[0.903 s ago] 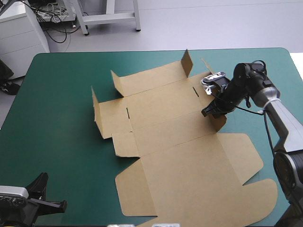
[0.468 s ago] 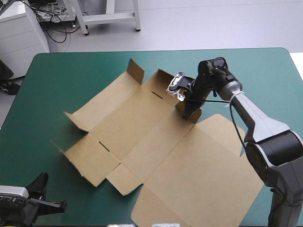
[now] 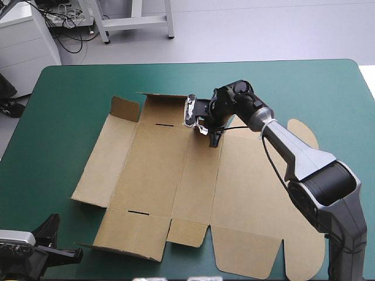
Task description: Fold the box
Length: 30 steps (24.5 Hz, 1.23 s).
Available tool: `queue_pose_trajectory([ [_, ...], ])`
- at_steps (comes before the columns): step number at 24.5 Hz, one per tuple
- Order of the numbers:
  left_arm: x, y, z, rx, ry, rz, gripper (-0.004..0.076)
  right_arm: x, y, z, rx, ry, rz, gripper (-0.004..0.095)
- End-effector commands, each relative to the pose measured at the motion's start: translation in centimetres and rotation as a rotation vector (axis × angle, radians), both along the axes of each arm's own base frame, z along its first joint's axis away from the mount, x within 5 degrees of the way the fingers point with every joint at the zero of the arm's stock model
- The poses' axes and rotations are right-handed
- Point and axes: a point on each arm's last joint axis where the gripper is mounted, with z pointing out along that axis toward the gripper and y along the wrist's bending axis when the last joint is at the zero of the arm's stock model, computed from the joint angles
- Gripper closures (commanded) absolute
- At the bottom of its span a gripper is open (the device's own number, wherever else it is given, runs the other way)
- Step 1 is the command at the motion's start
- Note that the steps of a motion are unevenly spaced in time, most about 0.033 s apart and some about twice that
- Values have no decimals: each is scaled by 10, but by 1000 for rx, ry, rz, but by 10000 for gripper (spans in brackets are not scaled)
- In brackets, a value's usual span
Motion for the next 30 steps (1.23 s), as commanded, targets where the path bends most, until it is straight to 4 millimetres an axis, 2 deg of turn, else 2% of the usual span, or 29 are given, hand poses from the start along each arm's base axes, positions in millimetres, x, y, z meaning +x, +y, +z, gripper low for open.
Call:
queue_pose_trajectory([
  [1,-3,0,13,-19,-109,-11,756,-2,6,34,130,-120,12,926],
  [8,-3,0,13,-19,-109,-11,756,2,13,19,139,-79,53,919],
  [10,-3,0,13,-19,-109,-11,756,2,13,18,136,-74,53,883],
  [13,-3,0,13,-19,-109,-11,756,2,14,19,137,-76,54,768],
  [15,-3,0,13,-19,-109,-11,756,0,13,23,155,-70,27,546],
  [17,-3,0,13,-19,-109,-11,756,-4,10,33,175,-69,-1,413],
  [18,-3,0,13,-19,-109,-11,756,-7,8,39,187,-67,-15,388],
  [21,-3,0,13,-19,-109,-11,756,-17,-1,63,266,-48,-157,404],
  [23,-3,0,13,-19,-109,-11,756,-22,-6,73,299,-33,-236,429],
  [24,-3,0,13,-19,-109,-11,756,-23,-10,77,308,-33,-296,486],
  [29,-3,0,13,-19,-109,-11,756,-25,-29,85,310,-21,-606,935],
  [30,-3,0,13,-17,-109,-11,756,-26,-32,85,303,-14,-656,921],
])
